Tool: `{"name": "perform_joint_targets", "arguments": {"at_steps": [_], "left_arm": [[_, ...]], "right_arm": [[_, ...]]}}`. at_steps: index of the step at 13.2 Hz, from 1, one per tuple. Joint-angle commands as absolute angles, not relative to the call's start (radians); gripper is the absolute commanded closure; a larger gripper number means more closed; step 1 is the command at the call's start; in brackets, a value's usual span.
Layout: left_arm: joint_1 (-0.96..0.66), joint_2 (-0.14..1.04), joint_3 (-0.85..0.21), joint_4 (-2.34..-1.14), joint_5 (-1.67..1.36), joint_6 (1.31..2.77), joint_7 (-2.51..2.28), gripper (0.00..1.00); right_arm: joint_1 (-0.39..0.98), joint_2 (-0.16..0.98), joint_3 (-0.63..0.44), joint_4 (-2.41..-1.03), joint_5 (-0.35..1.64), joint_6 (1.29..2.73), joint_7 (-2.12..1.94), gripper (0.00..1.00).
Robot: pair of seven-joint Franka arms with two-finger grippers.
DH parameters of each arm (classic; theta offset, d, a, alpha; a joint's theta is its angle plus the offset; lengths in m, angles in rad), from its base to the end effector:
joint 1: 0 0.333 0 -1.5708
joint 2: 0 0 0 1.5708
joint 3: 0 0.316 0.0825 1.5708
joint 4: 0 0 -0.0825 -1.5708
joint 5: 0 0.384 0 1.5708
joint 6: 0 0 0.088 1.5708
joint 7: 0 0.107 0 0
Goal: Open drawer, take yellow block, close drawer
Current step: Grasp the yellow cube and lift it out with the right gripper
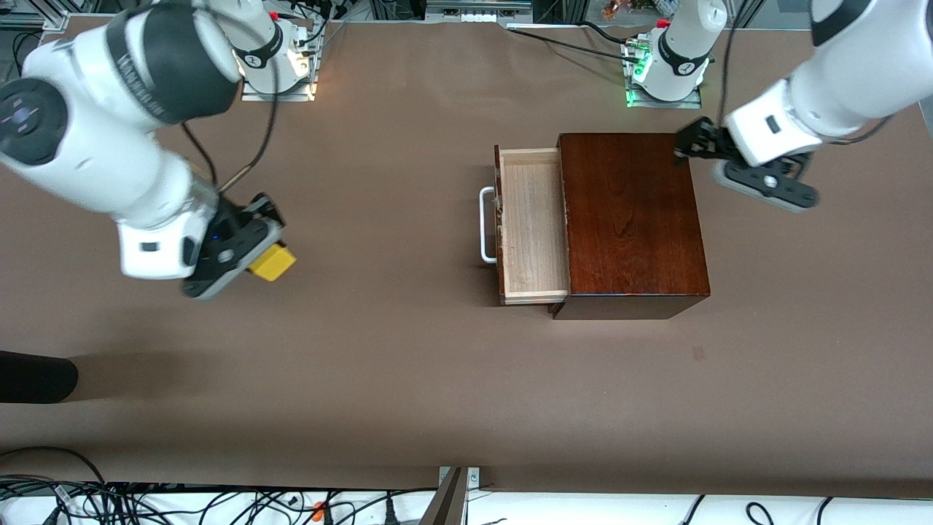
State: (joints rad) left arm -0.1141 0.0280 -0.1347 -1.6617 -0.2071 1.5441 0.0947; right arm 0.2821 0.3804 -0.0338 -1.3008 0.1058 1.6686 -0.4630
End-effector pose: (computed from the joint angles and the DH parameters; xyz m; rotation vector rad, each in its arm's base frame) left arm 0.5318 -0.1574 0.5668 2.8924 -0.4878 -0.2369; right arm 0.6472 0.1789 0.5279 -2.8619 -1.0490 0.0037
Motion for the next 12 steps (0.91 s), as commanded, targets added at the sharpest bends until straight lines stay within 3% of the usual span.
{"name": "perform_joint_targets", "arguments": {"at_steps": [1, 4, 6, 10, 12], "left_arm": [[-0.132, 0.081, -0.22, -1.617, -0.245, 1.525, 0.144, 0.0], [-0.164, 0.282, -0.317, -1.462, -0.236, 1.552, 0.309, 0.0], [-0.251, 0.414, -0.318, -1.381, -0.23, 1.649, 0.374, 0.0], [-0.421, 0.575, -0.318, -1.347, -0.129, 1.927, 0.572, 0.0], [-0.495, 0.627, -0.31, -1.344, -0.126, 2.06, 0.668, 0.0]], "right_arm": [[0.239, 0.29, -0.057, -1.532, 0.118, 1.758, -0.378, 1.0], [0.219, 0.29, -0.083, -1.693, 0.066, 1.908, -0.316, 1.0], [0.206, 0.291, -0.084, -1.797, 0.051, 2.038, -0.292, 1.0], [0.19, 0.343, -0.107, -1.949, 0.044, 2.265, -0.19, 1.0], [0.19, 0.397, -0.11, -1.965, 0.044, 2.309, -0.135, 1.0]]}}
